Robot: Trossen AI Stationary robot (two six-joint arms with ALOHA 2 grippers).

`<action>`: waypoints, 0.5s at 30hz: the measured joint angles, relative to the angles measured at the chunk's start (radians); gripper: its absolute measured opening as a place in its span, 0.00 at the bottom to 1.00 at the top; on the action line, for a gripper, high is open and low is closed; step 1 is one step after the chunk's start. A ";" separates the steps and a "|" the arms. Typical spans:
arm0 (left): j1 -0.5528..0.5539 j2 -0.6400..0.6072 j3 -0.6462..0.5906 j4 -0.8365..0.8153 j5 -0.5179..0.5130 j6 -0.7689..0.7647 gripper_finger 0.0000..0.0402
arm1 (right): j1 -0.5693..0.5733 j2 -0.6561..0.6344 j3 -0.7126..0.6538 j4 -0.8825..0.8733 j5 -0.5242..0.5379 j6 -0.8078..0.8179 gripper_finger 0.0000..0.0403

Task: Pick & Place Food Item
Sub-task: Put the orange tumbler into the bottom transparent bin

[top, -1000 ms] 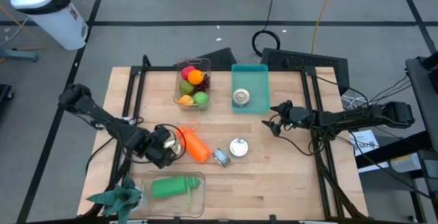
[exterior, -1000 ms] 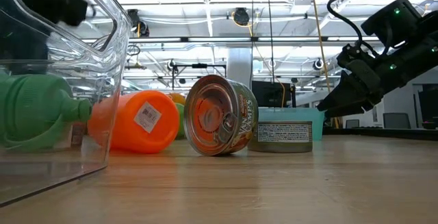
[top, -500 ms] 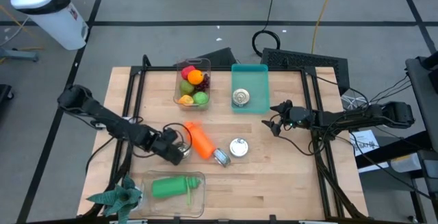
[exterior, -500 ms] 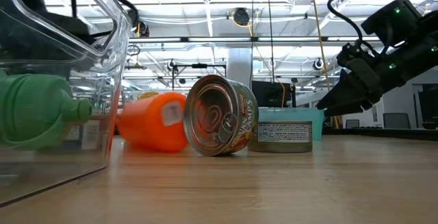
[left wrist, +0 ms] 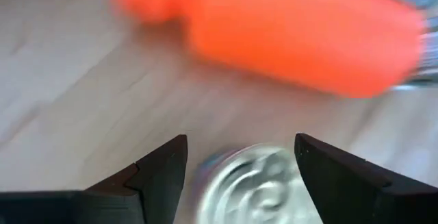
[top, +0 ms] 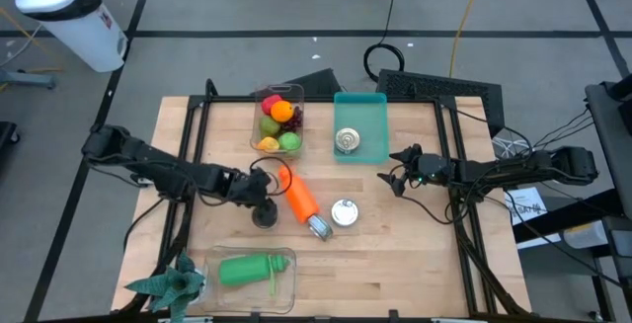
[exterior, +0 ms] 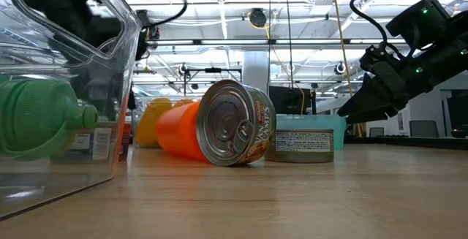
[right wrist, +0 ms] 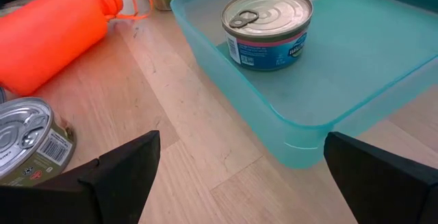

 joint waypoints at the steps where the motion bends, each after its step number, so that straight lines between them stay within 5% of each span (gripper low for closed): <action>1: 0.008 0.000 0.006 0.028 0.009 0.046 0.68 | 0.000 0.000 0.000 0.000 0.000 0.000 0.98; 7: 0.058 0.000 0.058 0.161 -0.008 0.147 0.68 | 0.000 0.000 0.000 0.000 0.000 0.000 0.98; 15: 0.085 0.111 0.216 0.072 0.059 0.236 0.68 | 0.000 0.000 0.000 -0.001 0.001 -0.004 0.98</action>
